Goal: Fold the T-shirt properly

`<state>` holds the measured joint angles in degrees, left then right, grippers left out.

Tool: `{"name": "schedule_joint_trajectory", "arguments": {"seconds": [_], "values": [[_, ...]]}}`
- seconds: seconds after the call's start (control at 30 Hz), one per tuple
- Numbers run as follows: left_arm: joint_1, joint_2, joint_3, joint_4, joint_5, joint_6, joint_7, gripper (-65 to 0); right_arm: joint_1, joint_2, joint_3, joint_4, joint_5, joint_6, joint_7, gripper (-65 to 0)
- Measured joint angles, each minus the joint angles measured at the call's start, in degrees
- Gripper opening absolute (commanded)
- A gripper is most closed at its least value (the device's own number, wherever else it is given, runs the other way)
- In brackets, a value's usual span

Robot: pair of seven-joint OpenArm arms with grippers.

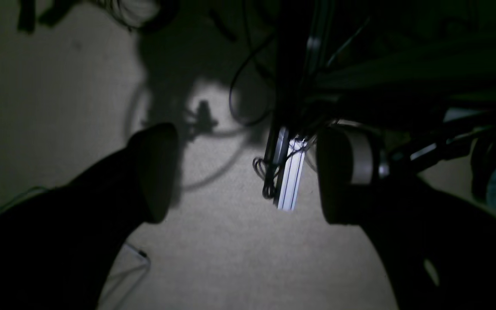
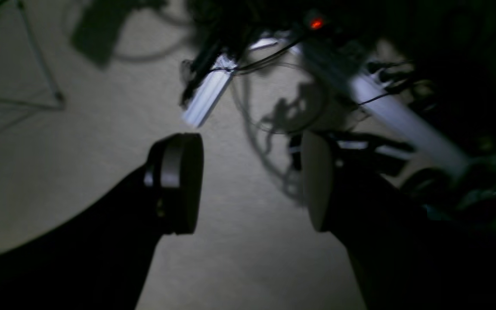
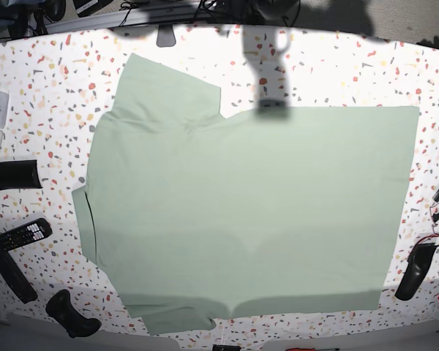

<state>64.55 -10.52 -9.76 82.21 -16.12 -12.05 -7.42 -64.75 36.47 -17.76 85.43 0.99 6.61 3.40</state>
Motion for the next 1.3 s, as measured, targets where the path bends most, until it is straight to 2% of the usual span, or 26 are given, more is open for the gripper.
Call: {"name": "schedule_joint_trajectory", "arguments": {"seconds": [0.13, 0.33, 0.6, 0.67, 0.8, 1.0, 1.3], "values": [[-0.1, 0.0, -0.1, 4.0, 0.0, 0.0, 3.8, -19.9, -0.1, 0.2, 0.2, 0.7, -1.2, -0.5, -0.1, -29.6], [0.0, 0.0, -0.1, 9.2, 0.0, 0.0, 10.6, -19.9, -0.2, 0.2, 0.2, 4.7, -1.0, -5.4, -0.2, -29.6], [0.0, 0.0, -0.1, 16.2, 0.0, 0.1, 13.4, -19.9, -0.3, 0.2, 0.2, 16.0, -1.2, -7.0, -0.9, -29.6], [0.0, 0.0, -0.1, 18.6, 0.0, 0.0, 13.4, -19.9, -0.3, 0.2, 0.2, 19.3, -1.8, -9.0, -0.9, -29.6], [0.0, 0.0, -0.1, 23.2, -3.0, 0.0, 13.5, -19.9, -0.1, 0.2, 0.2, 23.1, -8.6, -13.4, -0.9, -29.6], [-0.1, 0.0, -0.1, 28.8, -3.6, -0.1, 18.2, -19.9, 2.4, 0.2, 0.2, 24.1, -9.8, -21.6, -1.5, -29.6], [-3.2, 0.0, -0.1, 32.8, -3.6, -0.1, 19.5, -19.9, 9.7, 0.0, 0.1, 24.1, -9.8, -23.1, -1.7, -29.6]]}}
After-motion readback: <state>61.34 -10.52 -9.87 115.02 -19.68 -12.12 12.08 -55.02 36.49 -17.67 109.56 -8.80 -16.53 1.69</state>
